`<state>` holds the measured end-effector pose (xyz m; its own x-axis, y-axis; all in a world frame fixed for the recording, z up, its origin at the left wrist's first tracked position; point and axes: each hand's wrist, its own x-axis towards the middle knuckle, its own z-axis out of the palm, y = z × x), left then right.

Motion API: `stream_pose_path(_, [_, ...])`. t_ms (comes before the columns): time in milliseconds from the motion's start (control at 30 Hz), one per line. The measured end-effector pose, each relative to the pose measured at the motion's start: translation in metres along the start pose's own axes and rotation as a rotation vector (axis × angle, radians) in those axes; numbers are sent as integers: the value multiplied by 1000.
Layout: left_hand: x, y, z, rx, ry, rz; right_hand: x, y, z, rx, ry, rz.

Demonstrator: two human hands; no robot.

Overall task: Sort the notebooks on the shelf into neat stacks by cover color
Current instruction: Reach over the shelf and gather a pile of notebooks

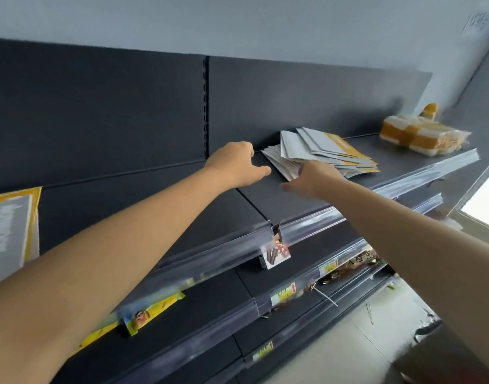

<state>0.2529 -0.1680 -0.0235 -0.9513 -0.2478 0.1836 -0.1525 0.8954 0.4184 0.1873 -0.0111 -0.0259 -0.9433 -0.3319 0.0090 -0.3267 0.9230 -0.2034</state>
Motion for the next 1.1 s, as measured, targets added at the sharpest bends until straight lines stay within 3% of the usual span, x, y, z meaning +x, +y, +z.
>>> stream_pose_path(267, [96, 40, 33, 40, -91, -31, 76, 55, -7, -68, 38, 51])
stream_pose_path(533, [192, 59, 67, -127, -221, -151, 157, 96, -25, -104, -3, 134])
stream_pose_path(800, [254, 76, 102, -147, -206, -243, 225, 149, -29, -50, -50, 191])
stream_pose_path(1000, [274, 87, 121, -302, -129, -413, 270, 181, -42, 177, -286, 287])
stream_pose_path(1100, [283, 93, 127, -363, -69, -502, 286, 191, -46, 260, -429, 234])
